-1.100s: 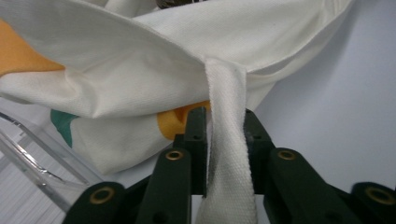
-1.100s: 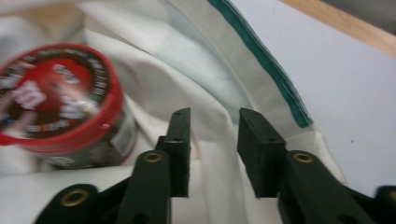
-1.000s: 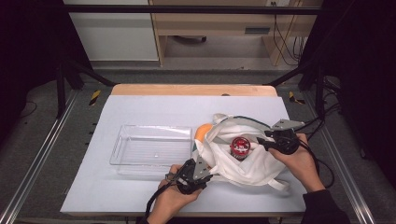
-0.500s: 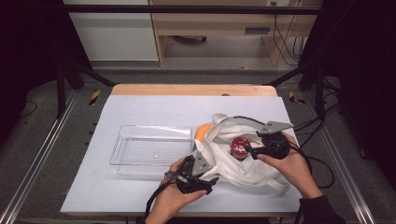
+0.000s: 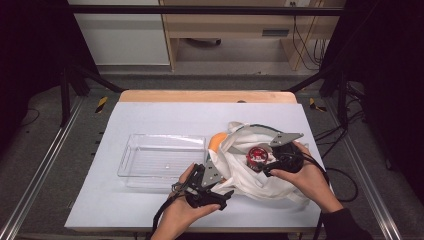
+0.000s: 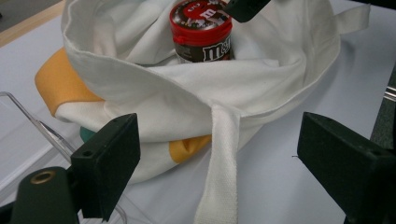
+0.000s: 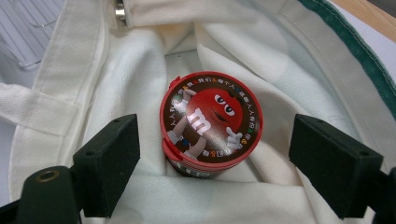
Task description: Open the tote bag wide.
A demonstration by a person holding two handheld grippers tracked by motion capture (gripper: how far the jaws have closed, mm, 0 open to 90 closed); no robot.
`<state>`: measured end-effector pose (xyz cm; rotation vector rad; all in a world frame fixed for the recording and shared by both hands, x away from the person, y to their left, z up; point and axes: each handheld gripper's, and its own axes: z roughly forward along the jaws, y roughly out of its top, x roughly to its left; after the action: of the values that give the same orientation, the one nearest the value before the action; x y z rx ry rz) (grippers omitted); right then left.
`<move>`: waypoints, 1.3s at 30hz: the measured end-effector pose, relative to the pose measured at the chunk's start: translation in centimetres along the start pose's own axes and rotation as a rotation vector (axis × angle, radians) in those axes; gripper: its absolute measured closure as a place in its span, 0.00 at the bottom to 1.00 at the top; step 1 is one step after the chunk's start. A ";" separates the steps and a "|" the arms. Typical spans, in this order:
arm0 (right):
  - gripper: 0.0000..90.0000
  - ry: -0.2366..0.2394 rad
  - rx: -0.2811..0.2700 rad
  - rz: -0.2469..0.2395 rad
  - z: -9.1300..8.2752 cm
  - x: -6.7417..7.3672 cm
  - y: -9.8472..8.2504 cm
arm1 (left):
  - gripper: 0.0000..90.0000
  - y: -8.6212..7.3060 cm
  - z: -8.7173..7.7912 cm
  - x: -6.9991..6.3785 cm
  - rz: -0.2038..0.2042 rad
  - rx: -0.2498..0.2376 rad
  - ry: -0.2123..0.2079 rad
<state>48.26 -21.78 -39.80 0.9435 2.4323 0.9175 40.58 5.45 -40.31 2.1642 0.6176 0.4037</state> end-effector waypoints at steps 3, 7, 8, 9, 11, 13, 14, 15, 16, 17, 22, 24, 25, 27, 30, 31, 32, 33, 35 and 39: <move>0.17 0.011 0.008 0.001 -0.1 -0.1 0.0 | 0.14 0.2 -0.6 0.3 -0.007 -0.014 0.017; 0.17 0.023 0.010 0.000 -0.2 -0.1 0.0 | 0.14 0.3 -1.4 1.1 -0.014 -0.022 0.038; 0.17 0.027 0.011 0.001 -0.2 -0.2 0.0 | 0.14 0.3 -1.6 1.3 -0.019 -0.028 0.045; 0.17 0.029 0.013 -0.002 -0.3 -0.3 0.0 | 0.14 0.3 -1.8 1.5 -0.023 -0.028 0.052; 0.16 0.031 0.031 -0.013 -0.2 -0.3 0.0 | 0.14 0.1 -2.1 1.9 -0.015 -0.019 0.083; 0.17 0.030 0.037 -0.013 -0.2 -0.4 0.0 | 0.14 0.0 -2.3 2.3 -0.027 -0.023 0.088; 0.18 0.032 0.036 -0.010 -0.2 -0.4 0.0 | 0.14 -0.1 -2.5 2.5 -0.033 -0.024 0.094; 0.18 0.032 0.034 -0.012 -0.3 -0.4 0.0 | 0.14 -0.2 -2.6 2.8 -0.034 -0.020 0.105; 0.18 0.033 0.038 -0.014 -0.3 -0.4 -0.1 | 0.14 -0.2 -2.8 3.0 -0.032 -0.017 0.118; 0.19 0.035 0.050 -0.020 -0.3 -0.4 -0.1 | 0.14 -0.4 -3.0 3.3 -0.039 -0.016 0.126; 0.22 0.039 0.075 -0.025 -0.6 -0.6 -0.1 | 0.14 -0.9 -3.7 4.5 -0.063 -0.012 0.155; 0.24 0.048 0.077 -0.030 -0.7 -0.6 -0.1 | 0.14 -1.2 -4.1 5.0 -0.072 -0.011 0.170; 0.24 0.053 0.083 -0.035 -0.7 -0.6 -0.1 | 0.14 -1.3 -4.4 5.3 -0.075 -0.010 0.179; 0.24 0.062 0.085 -0.050 -0.6 -0.6 0.0 | 0.14 -1.5 -4.9 5.8 -0.087 -0.015 0.191; 0.23 0.079 0.086 -0.049 -0.3 -0.6 0.3 | 0.14 -1.9 -5.6 6.7 -0.116 -0.027 0.193; 0.23 0.086 0.091 -0.056 -0.2 -0.7 0.5 | 0.14 -2.0 -5.9 7.0 -0.118 -0.025 0.202; 0.22 0.090 0.098 -0.066 -0.1 -0.6 0.8 | 0.14 -2.1 -6.0 7.2 -0.122 -0.022 0.213; 0.22 0.096 0.097 -0.076 0.1 -0.6 1.0 | 0.14 -2.3 -6.3 7.5 -0.122 -0.016 0.221; 0.21 0.107 0.103 -0.069 0.6 -0.6 1.3 | 0.14 -2.6 -6.6 8.0 -0.141 -0.024 0.228; 0.20 0.117 0.132 -0.069 1.7 -0.9 1.5 | 0.14 -3.0 -7.2 8.9 -0.160 -0.028 0.251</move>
<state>50.53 -20.83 -39.88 0.8667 2.6344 0.8179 43.60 16.62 -37.67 2.0354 0.9123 0.5978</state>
